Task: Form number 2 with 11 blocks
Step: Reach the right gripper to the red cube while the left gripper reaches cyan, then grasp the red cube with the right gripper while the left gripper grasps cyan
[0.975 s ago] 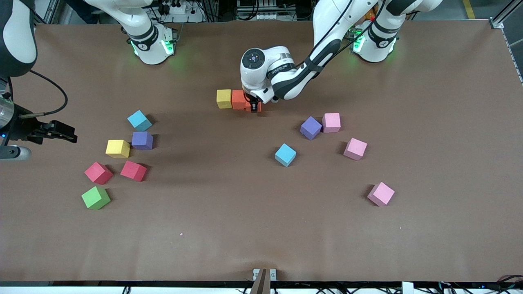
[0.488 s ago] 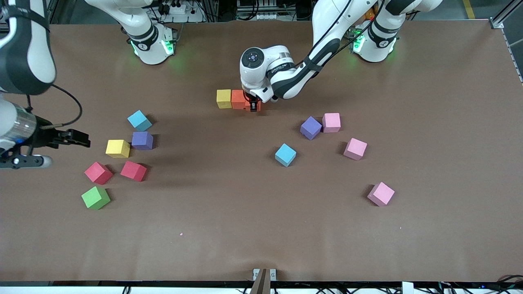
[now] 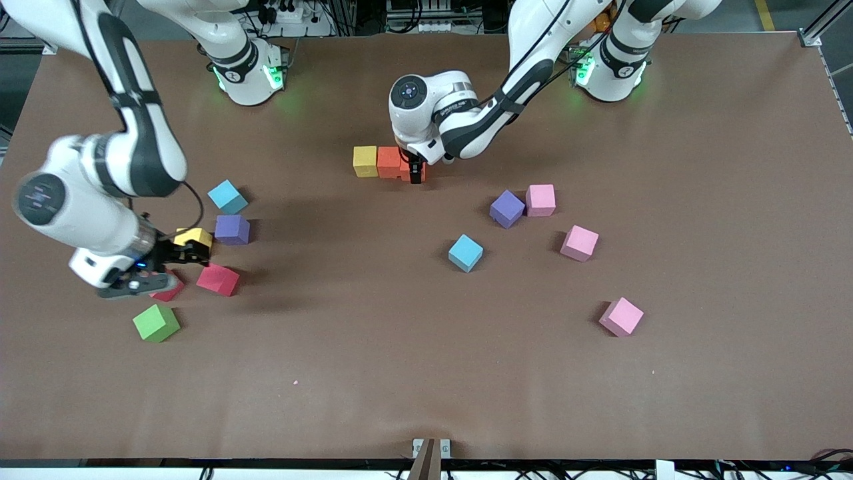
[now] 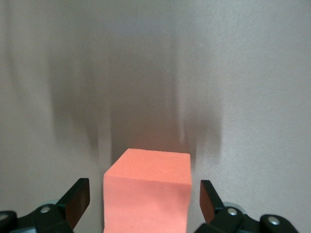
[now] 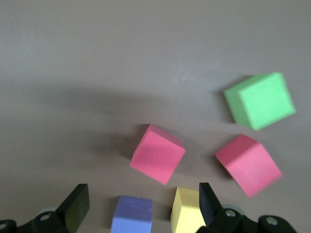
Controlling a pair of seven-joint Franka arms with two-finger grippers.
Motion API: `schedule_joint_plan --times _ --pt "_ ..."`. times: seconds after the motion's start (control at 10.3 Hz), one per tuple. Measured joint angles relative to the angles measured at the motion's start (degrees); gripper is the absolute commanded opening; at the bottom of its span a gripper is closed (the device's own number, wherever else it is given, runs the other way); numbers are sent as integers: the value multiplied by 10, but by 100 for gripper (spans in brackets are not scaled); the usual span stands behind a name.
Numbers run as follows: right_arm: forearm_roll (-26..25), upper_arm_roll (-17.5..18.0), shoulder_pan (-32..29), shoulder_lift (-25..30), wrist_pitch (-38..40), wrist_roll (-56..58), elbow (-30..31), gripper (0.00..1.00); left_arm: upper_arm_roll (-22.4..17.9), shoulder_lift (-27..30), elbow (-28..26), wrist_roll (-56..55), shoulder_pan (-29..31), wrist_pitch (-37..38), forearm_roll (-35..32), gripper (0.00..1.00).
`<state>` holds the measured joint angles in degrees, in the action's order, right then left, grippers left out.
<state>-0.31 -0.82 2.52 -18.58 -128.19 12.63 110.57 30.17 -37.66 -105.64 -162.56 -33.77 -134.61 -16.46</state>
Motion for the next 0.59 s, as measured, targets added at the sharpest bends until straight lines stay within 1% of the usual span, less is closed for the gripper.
schedule_joint_plan --times 0.29,0.49,0.59 --pt "1 4 10 -43 -35 36 1 100 2 46 6 8 5 51 0 100" --pt "23 2 8 -59 -42 35 1 100 1 74 6 29 24 72 0 100" --pt "35 1 1 -68 -43 30 2 100 1 84 6 43 44 78 -1 100"
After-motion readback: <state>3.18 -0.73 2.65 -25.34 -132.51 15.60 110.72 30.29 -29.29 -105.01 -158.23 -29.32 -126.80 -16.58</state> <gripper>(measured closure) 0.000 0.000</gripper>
